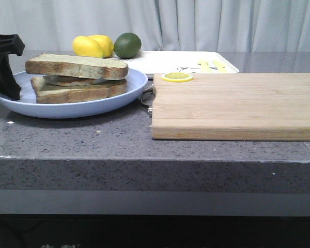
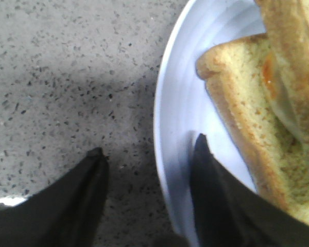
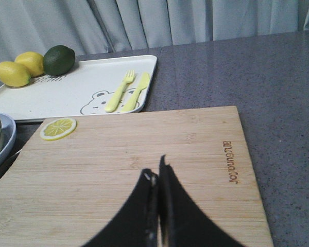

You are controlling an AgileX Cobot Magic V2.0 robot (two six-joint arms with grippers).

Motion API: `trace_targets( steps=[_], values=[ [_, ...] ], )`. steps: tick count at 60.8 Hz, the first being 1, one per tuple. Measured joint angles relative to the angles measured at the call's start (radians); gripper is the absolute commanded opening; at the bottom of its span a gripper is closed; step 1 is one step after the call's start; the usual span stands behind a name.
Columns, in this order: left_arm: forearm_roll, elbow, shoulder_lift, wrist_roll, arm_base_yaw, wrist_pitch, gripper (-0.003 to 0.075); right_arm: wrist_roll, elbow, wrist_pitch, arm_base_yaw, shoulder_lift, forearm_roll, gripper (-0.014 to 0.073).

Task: Place bread and move sandwich to tray
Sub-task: 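Move the left gripper to the blue plate rim and grip it, then lift the blue plate with the left gripper and carry it onto the white tray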

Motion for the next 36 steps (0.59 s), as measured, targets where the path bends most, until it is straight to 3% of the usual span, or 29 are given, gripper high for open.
trace_targets(
  steps=[8,36],
  values=[
    [-0.011,-0.002,0.001,0.000,-0.002,-0.008,-0.0023,0.000,0.000,0.000,0.000,0.000,0.000,-0.0068],
    [-0.034,-0.032,-0.016,-0.033,0.000,0.011,-0.0020,0.000,0.000,0.000,0.000,0.000,0.002,-0.0068]
  ],
)
